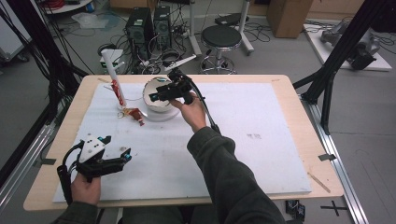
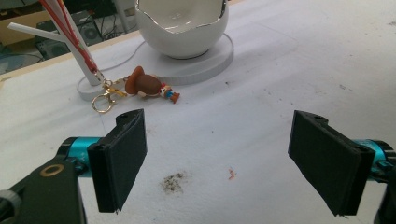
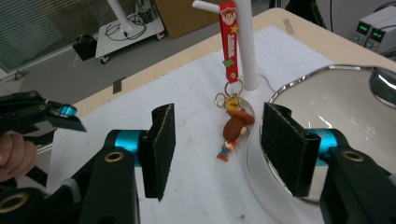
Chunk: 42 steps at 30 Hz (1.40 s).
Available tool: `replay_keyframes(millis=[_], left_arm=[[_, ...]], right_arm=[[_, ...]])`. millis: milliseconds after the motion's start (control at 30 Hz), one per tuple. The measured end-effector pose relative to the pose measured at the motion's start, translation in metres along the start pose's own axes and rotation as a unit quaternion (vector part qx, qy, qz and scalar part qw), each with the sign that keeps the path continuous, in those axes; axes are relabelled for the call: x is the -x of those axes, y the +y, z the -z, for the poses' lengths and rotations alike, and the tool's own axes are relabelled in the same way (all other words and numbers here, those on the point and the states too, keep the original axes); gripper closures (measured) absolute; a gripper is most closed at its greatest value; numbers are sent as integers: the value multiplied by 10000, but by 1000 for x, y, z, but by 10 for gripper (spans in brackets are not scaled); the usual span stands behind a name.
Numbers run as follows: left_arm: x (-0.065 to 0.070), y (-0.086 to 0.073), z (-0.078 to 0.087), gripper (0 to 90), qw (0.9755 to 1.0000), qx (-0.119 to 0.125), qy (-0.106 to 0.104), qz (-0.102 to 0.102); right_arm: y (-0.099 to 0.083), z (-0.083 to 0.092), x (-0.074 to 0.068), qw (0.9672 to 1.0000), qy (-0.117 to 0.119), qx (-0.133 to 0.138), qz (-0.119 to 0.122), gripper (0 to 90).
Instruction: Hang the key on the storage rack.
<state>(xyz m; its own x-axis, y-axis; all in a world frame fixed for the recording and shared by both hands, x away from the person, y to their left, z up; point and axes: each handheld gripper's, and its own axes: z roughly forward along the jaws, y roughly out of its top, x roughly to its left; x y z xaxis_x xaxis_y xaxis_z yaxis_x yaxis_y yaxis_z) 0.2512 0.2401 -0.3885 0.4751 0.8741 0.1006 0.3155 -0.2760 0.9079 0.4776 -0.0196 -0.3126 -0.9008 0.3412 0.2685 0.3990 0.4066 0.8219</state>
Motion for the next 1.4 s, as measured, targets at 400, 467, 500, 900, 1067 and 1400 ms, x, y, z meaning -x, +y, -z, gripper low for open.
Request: replay_keyframes(millis=[400,467,500,900,1067,1400], left_arm=[[-1,-1,2,199,10000,-1,37,20],[0,-1,1,199,10000,-1,29,18],[0,-1,1,199,10000,-5,32,26],[0,0,1,199,10000,-3,14,-25],[1,0,0,199,10000,9,13,-14],[2,0,0,199,10000,8,12,3]], right_arm=[[-14,34,5,9997,-186,152,-54,329],[-17,39,6,9996,-179,185,-104,314],[-18,40,7,9996,-188,197,-93,304],[-24,63,-1,9996,-173,218,-46,209],[-33,69,1,9994,-198,271,-57,189],[-47,82,4,9991,-261,303,-150,157]])
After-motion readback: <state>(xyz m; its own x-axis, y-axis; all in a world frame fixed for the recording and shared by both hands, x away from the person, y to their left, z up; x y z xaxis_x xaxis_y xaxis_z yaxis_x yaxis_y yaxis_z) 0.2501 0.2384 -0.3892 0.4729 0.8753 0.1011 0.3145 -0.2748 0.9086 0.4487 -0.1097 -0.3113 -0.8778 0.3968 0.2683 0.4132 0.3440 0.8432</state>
